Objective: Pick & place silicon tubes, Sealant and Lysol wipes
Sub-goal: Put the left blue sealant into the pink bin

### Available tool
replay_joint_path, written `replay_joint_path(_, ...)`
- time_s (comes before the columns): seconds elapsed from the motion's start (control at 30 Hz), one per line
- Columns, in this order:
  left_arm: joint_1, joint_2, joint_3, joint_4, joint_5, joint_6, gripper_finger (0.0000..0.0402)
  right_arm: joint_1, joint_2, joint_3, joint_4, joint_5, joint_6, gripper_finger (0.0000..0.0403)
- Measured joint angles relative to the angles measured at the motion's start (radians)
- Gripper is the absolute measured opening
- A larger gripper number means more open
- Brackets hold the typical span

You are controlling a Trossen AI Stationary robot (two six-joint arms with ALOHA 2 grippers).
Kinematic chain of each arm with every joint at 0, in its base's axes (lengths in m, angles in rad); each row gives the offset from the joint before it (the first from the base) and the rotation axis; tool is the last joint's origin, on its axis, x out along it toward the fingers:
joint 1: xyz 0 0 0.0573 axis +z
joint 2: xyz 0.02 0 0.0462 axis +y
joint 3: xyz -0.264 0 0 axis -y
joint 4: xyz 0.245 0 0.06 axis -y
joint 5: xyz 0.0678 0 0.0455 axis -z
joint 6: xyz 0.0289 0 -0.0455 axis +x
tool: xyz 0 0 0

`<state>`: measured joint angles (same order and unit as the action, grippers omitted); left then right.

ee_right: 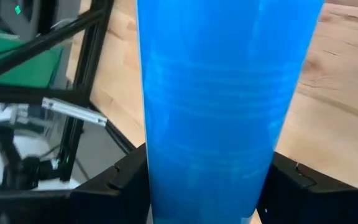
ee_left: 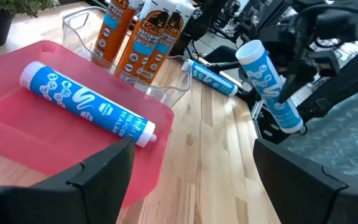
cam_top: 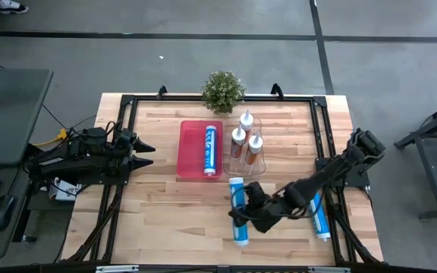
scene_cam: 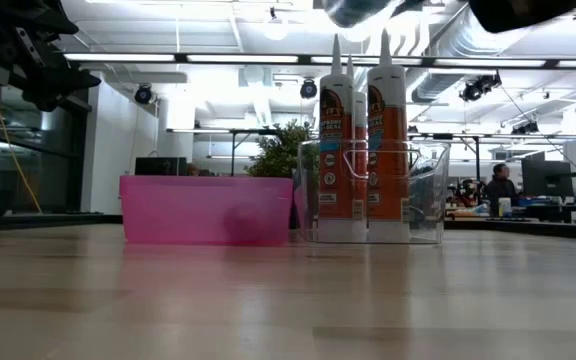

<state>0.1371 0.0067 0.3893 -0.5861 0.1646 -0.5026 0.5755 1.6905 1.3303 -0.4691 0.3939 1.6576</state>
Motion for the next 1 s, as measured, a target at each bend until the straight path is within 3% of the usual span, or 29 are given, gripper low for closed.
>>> replay_joint_path(0.27, 0.0, 0.0, 0.0, 0.0, 0.0, 0.0, 0.0324, 0.0, 0.193, 0.305, -0.179, 0.017, 0.045, 0.0209)
replay_joint_path(0.5, 0.0, 0.0, 0.0, 0.0, 0.0, 0.0, 0.0324, -0.013, 0.315, 0.483, -0.23, 0.019, 0.051, 0.0209)
replay_joint_path(0.73, 0.0, 0.0, 0.0, 0.001, -0.002, -0.001, 0.0324, -0.028, 0.374, 0.574, -0.251, 0.048, 0.043, 0.0209)
replay_joint_path(1.0, 0.0, 0.0, 0.0, 0.014, -0.003, -0.001, 0.0324, -0.048, 0.378, 0.581, -0.245, 0.064, 0.027, 0.0209)
